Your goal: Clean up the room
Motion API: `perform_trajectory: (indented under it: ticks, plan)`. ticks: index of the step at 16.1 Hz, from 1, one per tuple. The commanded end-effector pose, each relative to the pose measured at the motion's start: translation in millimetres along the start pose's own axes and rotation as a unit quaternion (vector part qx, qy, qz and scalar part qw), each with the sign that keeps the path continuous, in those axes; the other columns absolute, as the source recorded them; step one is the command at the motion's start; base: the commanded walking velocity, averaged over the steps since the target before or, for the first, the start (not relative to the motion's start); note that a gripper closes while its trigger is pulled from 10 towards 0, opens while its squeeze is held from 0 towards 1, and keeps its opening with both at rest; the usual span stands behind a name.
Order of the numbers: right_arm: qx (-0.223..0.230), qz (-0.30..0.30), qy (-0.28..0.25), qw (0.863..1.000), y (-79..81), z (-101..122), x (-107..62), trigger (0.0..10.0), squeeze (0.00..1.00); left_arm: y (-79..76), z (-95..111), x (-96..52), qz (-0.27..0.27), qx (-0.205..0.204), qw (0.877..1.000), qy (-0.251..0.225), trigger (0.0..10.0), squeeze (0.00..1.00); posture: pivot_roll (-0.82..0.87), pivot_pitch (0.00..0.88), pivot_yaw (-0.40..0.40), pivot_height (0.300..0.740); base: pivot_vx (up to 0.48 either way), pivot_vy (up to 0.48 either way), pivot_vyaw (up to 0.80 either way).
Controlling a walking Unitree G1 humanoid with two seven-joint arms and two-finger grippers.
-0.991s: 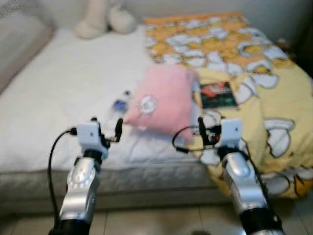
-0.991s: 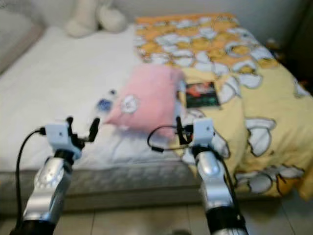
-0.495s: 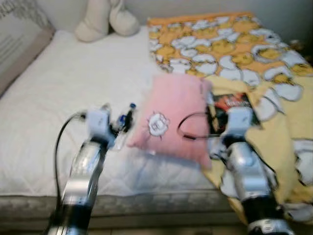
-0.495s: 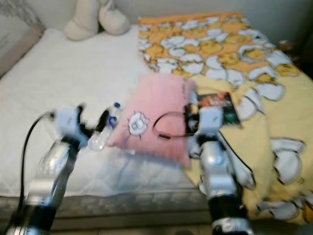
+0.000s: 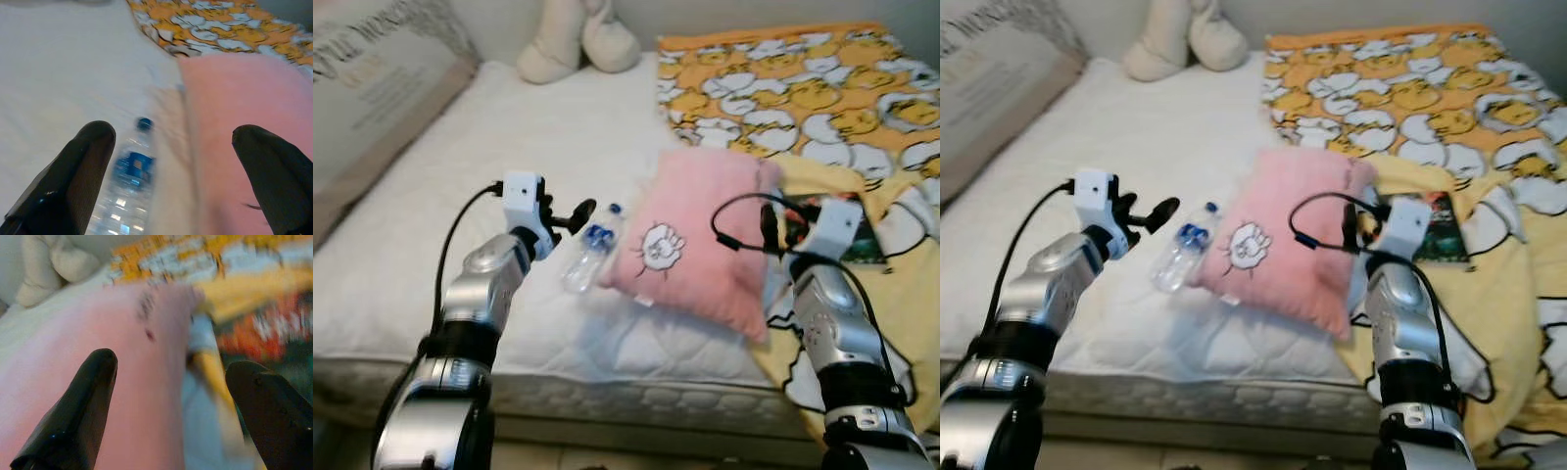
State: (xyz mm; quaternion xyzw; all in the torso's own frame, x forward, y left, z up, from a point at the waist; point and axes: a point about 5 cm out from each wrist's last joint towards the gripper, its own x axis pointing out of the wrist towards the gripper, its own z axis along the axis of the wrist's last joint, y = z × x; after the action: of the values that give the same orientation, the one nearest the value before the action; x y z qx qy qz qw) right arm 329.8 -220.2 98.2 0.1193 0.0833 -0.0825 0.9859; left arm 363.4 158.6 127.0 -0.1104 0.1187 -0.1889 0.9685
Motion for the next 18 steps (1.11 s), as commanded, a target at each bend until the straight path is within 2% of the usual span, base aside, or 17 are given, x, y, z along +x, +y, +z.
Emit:
perform_trajectory:
  ticks: [1,4,5,10,14,18]
  plan:
    - [0.033,-0.016,0.012,0.999,-4.4,-2.8,-1.7,10.0,0.00,1.2,2.6,1.6,-0.015,-0.034,0.999,0.009,10.0,0.00,-0.15,0.009,0.189,0.740,0.000,0.000,0.00]
    - [0.041,-0.059,0.019,0.997,-20.7,-9.3,-8.3,10.0,0.00,-2.4,9.0,12.5,-0.043,-0.099,0.994,0.001,10.0,0.00,-0.16,0.040,0.204,0.740,0.000,0.000,0.00]
    - [0.047,-0.061,0.022,0.997,-21.3,-10.3,-8.9,10.0,0.00,-4.3,8.0,15.3,-0.044,-0.108,0.993,0.004,10.0,0.00,-0.17,0.051,0.211,0.740,0.000,0.000,0.00]
    - [0.072,-0.032,0.027,0.997,-3.3,-5.8,-6.0,10.0,0.00,-29.3,-13.9,27.9,-0.076,-0.154,0.984,0.046,10.0,0.00,-0.20,0.095,0.213,0.740,0.000,0.000,0.00]
    - [0.081,0.011,0.028,0.996,22.9,-0.4,-3.8,10.0,0.00,-48.1,-30.2,34.3,-0.087,-0.161,0.981,0.068,10.0,0.00,-0.21,0.107,0.196,0.740,0.000,0.000,0.00]
    - [0.097,0.028,0.041,0.994,34.9,-3.3,-6.5,10.0,0.00,-59.3,-36.9,36.8,-0.104,-0.171,0.977,0.077,10.0,0.00,-0.21,0.098,0.193,0.740,0.000,0.000,0.00]
